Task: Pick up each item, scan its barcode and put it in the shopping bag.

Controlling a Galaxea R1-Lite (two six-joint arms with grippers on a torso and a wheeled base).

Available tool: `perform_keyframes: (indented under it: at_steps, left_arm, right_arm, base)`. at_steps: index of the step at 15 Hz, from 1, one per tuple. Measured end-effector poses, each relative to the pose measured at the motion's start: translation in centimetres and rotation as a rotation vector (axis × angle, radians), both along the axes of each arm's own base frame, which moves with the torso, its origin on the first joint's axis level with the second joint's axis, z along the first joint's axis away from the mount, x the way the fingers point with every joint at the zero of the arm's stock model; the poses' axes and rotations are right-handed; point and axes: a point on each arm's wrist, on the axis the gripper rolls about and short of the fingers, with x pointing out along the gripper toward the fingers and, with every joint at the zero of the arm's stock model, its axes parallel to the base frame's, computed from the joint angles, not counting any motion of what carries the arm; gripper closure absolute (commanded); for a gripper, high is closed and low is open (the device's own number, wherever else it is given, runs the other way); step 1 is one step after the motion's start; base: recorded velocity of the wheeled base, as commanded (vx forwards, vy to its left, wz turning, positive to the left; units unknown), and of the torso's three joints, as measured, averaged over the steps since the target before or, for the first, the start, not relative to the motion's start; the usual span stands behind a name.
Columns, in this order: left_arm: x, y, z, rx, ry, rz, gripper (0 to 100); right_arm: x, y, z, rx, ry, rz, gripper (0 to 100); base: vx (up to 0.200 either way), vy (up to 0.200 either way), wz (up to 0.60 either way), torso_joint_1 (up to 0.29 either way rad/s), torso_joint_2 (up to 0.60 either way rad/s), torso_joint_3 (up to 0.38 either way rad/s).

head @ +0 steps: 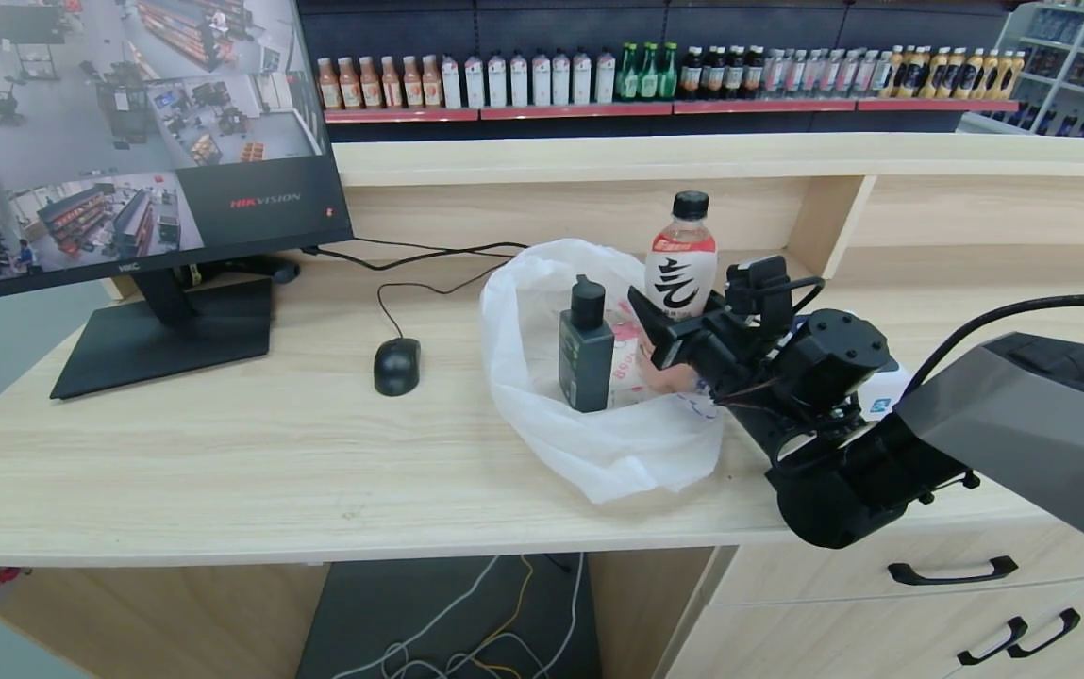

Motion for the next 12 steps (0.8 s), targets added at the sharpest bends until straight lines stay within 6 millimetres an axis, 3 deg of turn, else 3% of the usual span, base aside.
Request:
perform_keyframes:
  at_steps: [12]
  left_arm:
    - [0.0,0.0,0.0,0.0,0.0,0.0,0]
  right_arm:
    - [0.0,-0.2,-1.5,-0.022,0.044,-0.006,100]
  base:
    - [0.0,0.0,0.0,0.0,0.0,0.0]
